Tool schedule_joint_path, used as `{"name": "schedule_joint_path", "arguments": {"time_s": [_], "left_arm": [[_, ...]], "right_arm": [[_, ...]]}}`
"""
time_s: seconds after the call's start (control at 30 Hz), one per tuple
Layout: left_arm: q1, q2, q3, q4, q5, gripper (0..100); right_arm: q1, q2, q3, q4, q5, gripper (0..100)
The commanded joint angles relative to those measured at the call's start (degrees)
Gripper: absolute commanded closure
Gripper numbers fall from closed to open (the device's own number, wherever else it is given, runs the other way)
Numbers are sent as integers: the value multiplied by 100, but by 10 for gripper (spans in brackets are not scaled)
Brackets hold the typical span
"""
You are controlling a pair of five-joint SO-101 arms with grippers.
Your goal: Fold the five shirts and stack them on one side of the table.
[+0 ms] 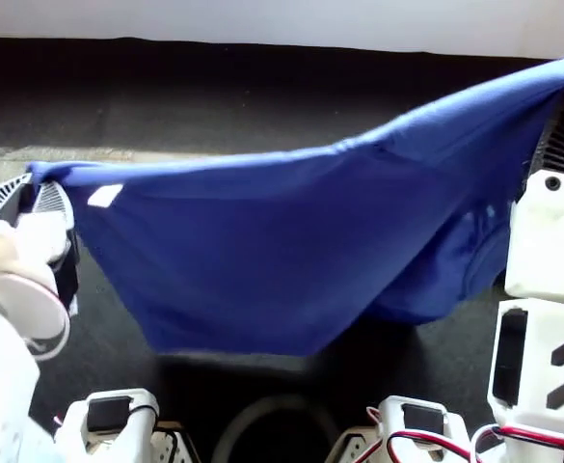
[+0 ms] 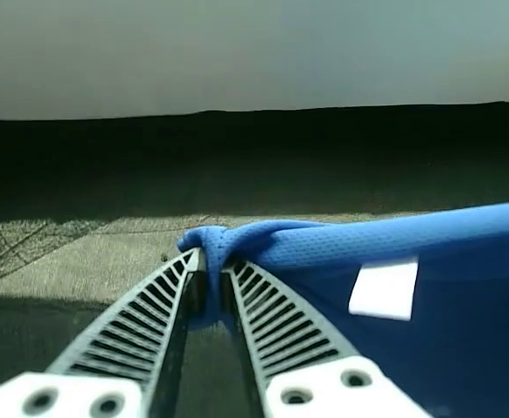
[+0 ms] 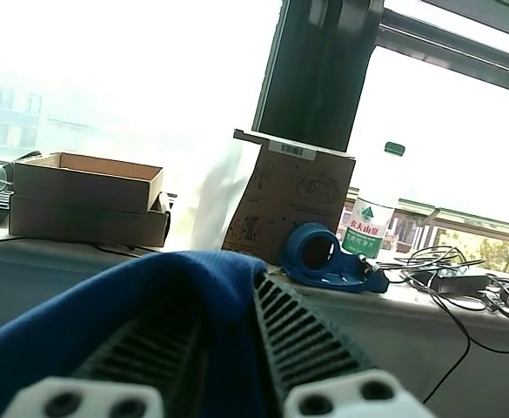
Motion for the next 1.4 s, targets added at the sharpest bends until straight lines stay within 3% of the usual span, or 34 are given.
{"name": "schedule_joint_path", "arguments": {"time_s": [0.0, 0.5, 0.77, 0.93, 1.13, 1.37], "left_arm": [[-435, -92, -84, 44, 9, 991], [-620, -1385, -347, 114, 9, 991], [-620, -1420, -171, 114, 9, 991], [-620, -664, 673, -132, 9, 991], [-620, 664, 1138, -730, 9, 991], [-593, 2343, 1095, -1380, -255, 991]], "right_arm": [[48, -31, -171, -163, 0, 992], [57, -1042, -154, -84, 9, 992], [57, -954, 75, -92, 9, 992], [4, -505, 866, -136, 0, 992], [-804, 330, 2141, -242, 9, 992], [-1033, 1666, 3073, -1499, 9, 992]]}}
